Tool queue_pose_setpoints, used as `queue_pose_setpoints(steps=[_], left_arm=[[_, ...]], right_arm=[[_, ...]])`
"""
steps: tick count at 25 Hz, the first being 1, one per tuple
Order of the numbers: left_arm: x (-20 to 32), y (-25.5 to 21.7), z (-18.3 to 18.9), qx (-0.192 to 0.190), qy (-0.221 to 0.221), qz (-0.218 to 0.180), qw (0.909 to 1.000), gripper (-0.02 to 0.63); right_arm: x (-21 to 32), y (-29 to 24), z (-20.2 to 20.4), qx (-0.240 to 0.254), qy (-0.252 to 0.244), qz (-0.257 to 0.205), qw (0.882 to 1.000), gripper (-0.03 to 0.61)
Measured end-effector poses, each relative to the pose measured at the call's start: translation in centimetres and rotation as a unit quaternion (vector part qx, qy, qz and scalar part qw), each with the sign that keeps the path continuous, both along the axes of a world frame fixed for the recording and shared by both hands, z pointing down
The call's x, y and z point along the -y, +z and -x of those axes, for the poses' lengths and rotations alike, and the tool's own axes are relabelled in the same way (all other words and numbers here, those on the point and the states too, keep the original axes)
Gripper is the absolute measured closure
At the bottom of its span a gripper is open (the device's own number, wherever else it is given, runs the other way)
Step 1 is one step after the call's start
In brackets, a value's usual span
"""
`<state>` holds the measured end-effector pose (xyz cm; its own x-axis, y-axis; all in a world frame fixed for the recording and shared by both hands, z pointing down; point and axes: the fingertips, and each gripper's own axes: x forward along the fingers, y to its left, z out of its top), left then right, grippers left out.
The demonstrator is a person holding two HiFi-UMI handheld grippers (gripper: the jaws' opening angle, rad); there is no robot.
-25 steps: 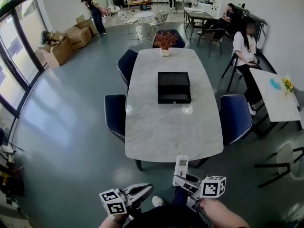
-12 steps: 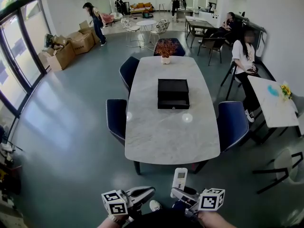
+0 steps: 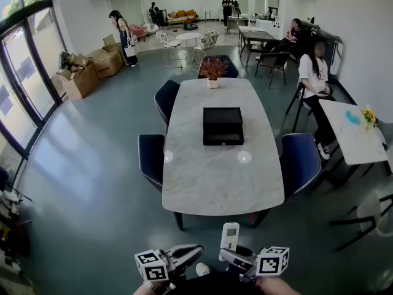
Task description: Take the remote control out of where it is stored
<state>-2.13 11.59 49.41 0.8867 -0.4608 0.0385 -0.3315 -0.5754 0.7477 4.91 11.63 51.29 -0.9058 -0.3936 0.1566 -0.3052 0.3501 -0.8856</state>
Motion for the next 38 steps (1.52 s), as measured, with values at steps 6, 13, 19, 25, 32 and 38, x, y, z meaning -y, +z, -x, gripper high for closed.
queue_pose_setpoints(steps=[6,13,19,25,32,38], left_arm=[[-0.6,0.5,-0.3,-0.005,0.002,0.003,1.0000,0.607],[-1.1,0.4,-0.6,-0.004,0.007,0.001,1.0000,0.607],[-1.8,0.4,-0.4,-0.004,0.006,0.002,1.0000,0.607],[-1.8,0.2,-0.5,-0.001,0.007,0.000,1.0000,0.607],[-1.9,0.3,-0.3,0.000,0.007,-0.001,1.0000,0.607],[-2.0,0.4,0.2,-0.002,0.002,0.001,1.0000,0.607]], right_arm=[[-0.8,0.5,-0.1,0.008,0.001,0.010,1.000,0.402],[-1.1,0.2,-0.5,-0.015,0.002,-0.006,1.000,0.402],[-2.1,0.5,-0.3,-0.011,-0.002,0.005,1.000,0.402],[-1.9,0.2,-0.3,-0.008,-0.001,-0.004,1.000,0.402],[-2.2,0.3,0.0,-0.008,-0.002,0.000,1.000,0.402],[-2.3,0.2,0.7,0.004,-0.010,0.002,1.000,0.402]])
